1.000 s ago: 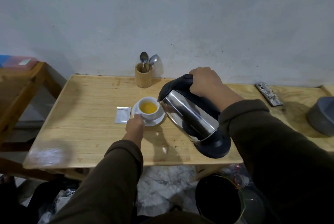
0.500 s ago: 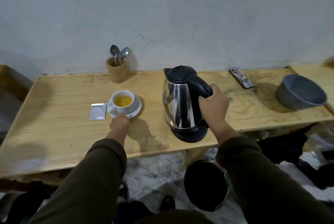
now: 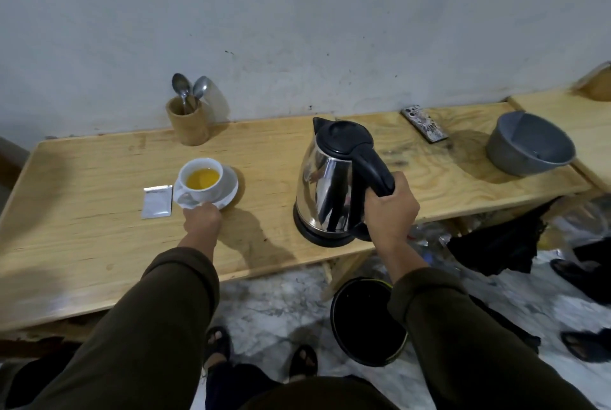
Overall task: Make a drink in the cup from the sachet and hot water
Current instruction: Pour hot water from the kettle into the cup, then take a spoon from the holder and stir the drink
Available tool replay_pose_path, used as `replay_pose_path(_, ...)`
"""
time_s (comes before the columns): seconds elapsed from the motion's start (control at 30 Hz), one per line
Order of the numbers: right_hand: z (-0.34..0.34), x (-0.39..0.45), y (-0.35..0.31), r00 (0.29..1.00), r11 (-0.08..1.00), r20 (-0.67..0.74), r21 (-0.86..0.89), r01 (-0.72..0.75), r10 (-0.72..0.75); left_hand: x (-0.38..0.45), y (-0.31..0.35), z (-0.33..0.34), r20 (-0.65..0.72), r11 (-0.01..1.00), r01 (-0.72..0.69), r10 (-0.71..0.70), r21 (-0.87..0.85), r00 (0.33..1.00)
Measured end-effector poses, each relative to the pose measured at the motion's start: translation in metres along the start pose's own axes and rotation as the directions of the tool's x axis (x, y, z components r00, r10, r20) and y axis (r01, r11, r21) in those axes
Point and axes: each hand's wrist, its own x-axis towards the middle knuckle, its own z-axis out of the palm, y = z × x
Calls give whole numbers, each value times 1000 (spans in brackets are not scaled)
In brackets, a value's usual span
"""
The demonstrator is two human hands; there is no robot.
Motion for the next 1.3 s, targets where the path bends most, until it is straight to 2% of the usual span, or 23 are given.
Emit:
replay_pose_path(0.3,0,-14,13,1000,1000,19,17,-21,21,3,2,0,29,999,16,-15,-29,999)
replay_pose_path(0.47,2,-19,13,1000,999,-7,-41,-27,27,7,1,-3,71,1000,-1,2,-11,997)
replay_pose_path(0.63,11,-33,-1,990,985,-89,-138,99,-112,7,4,-11,140,999,-31,27,27,990)
replay_pose_path(0.8,30,-56,-33,963,941,-75,-244,235,-260,6,10,-36,223,998,-41,29,48,974)
replay_pose_path(0.93,58,-74,-62,937,911,37,-222,348,-348,11,9,-62,292,998,-57,48,22,955)
replay_pose_path(1.07,95,-88,-86,923,935,228,-97,340,-311,15,16,-84,310,998,-55,64,-41,949)
replay_pose_path(1.3,167,-72,-126,839,936,483,-101,337,-249,23,32,-93,302,994,-58,85,-95,950)
